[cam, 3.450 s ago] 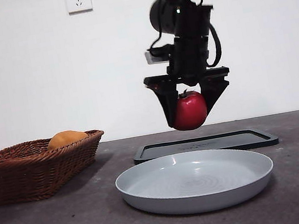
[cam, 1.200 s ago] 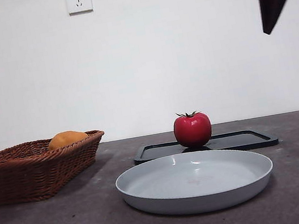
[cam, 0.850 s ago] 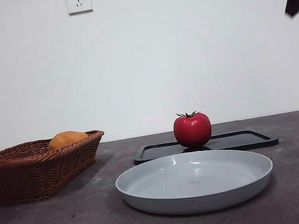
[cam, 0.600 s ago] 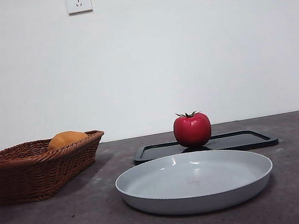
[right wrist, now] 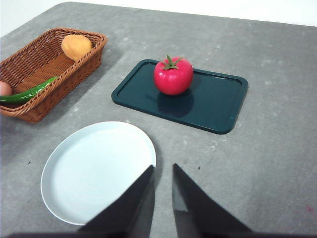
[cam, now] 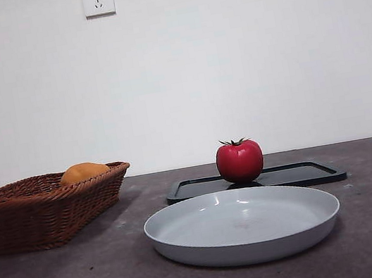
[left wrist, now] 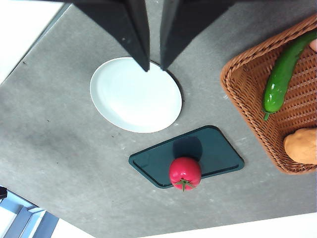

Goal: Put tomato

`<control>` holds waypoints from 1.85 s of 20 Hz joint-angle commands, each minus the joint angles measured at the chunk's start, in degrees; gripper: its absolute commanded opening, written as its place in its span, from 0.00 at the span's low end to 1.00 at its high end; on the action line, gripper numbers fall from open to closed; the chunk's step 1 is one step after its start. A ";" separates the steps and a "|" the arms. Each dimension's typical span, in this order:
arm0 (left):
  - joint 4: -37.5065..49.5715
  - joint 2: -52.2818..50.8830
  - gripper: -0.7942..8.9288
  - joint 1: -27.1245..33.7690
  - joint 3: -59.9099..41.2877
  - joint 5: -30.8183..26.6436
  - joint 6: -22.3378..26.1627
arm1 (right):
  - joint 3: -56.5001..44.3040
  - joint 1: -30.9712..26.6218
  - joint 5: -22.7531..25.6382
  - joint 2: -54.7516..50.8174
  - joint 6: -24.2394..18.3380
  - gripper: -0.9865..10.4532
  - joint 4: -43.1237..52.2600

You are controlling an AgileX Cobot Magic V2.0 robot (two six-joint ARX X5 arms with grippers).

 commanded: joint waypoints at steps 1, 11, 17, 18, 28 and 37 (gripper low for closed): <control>0.61 0.20 0.11 -0.22 0.68 0.13 -0.35 | 0.57 0.42 0.02 0.09 0.59 0.13 0.37; 6.86 -4.76 0.11 8.92 -12.26 -5.18 8.15 | 0.57 0.42 0.02 0.09 0.59 0.13 0.37; 27.17 -16.22 0.11 18.12 -33.75 -9.64 2.93 | 0.57 0.42 0.02 0.09 0.59 0.13 0.37; 29.44 -18.05 0.11 18.51 -36.11 -10.38 1.01 | 0.57 0.42 0.04 0.09 0.59 0.13 0.37; 34.27 -25.75 0.11 20.37 -46.47 -14.34 -4.42 | 0.59 0.42 0.02 0.07 0.59 0.13 0.42; 34.56 -25.75 0.11 23.50 -46.90 -19.56 -3.91 | 0.59 0.42 0.02 0.09 0.59 0.13 0.39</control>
